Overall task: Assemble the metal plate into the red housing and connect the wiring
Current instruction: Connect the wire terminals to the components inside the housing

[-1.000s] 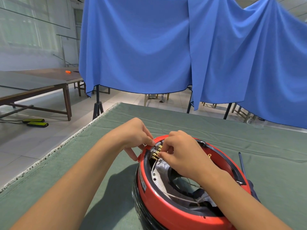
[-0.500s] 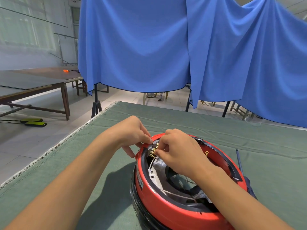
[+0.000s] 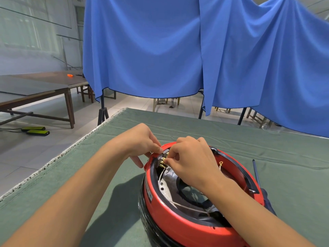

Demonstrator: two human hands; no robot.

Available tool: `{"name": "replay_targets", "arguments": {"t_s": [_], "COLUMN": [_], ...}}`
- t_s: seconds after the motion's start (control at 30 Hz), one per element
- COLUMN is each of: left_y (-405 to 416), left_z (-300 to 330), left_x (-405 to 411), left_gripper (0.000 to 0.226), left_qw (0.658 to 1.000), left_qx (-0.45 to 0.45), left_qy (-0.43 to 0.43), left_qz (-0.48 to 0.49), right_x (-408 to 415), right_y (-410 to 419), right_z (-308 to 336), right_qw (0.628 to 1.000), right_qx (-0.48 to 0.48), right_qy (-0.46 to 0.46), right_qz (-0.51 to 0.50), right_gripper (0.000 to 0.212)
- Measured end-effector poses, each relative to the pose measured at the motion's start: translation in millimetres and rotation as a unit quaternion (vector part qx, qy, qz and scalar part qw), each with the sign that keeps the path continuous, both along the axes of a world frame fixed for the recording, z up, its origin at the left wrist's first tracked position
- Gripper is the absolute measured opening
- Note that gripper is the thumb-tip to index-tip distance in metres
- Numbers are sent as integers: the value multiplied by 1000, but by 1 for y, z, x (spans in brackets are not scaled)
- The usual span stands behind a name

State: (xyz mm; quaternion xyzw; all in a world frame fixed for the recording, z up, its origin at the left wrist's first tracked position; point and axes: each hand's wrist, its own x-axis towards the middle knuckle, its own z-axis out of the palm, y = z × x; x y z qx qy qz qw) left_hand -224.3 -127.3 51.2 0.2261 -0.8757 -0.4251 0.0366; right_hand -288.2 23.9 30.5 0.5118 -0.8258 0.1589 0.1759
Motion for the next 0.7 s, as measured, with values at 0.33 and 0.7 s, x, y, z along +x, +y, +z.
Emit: {"name": "replay_targets", "arguments": {"t_s": [0.33, 0.7], "left_y": [6, 1], "left_z": [0, -3], "left_x": [-2, 1], "left_gripper": [17, 17], "left_qw": [1000, 1000], "left_qx": [-16, -22], "left_qy": [5, 18], "left_qz": [-2, -12], "right_x": [1, 0], "right_y": [-3, -6], "right_z": [-1, -3], "right_qw": [1000, 1000], "right_qx": [2, 1], "right_qy": [13, 5], "right_qz": [-4, -7], "right_gripper": [22, 21]}}
